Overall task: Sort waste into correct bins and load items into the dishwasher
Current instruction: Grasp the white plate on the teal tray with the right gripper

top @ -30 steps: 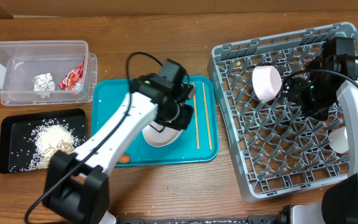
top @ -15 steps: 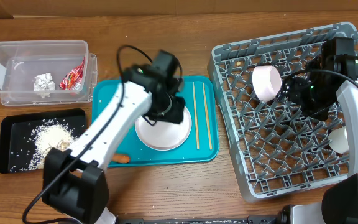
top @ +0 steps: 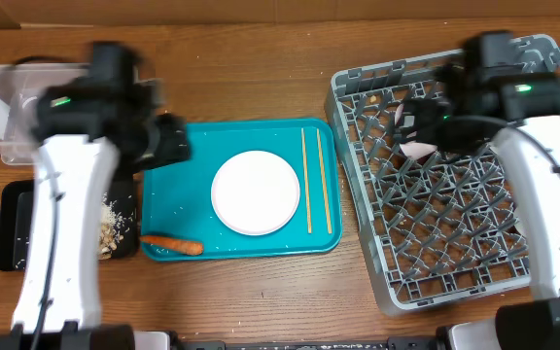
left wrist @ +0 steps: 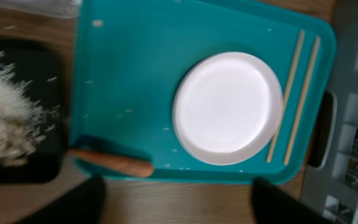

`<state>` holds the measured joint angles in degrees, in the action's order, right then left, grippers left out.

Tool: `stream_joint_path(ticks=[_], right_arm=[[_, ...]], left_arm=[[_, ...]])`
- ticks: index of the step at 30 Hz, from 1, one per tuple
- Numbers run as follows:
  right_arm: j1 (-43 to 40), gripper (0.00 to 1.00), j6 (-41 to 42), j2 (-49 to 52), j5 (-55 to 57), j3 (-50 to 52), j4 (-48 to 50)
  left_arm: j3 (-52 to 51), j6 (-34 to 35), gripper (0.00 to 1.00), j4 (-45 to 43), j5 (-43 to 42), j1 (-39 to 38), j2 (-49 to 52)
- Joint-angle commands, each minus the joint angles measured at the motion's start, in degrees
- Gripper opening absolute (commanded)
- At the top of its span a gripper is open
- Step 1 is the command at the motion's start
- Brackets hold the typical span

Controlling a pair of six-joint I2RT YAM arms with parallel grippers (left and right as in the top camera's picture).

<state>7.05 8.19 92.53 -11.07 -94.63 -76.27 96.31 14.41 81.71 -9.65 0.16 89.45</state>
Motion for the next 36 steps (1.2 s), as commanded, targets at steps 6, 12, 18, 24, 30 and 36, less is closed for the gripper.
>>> stream_joint_path(ticks=[6,12,18,24,30,36], right_arm=[[17.6,0.90,6.4,3.9,-0.3,1.1,6.0],[24.4,0.84,13.7,12.9,0.2,1.1,7.7],[27.6,0.76,21.0,21.1,0.7,1.3,8.3],[30.1,0.73,23.1,26.6,0.4,1.3,9.2],[31.8,0.66,23.7,29.0,0.6,1.4,11.6],[31.7,0.63,27.4,31.0,2.1,1.5,12.5]], left_arm=[[1.2,0.8,0.92,4.4,1.3,15.4,-3.3],[1.0,0.4,0.93,3.9,1.3,16.2,-3.3],[0.5,-0.5,0.92,3.7,1.3,16.2,-3.3],[-0.5,-0.7,0.92,3.3,1.3,16.2,-3.3],[-0.7,-0.9,0.92,3.3,1.3,16.2,-3.3],[-0.7,-1.2,0.92,3.3,1.3,16.2,-3.3]])
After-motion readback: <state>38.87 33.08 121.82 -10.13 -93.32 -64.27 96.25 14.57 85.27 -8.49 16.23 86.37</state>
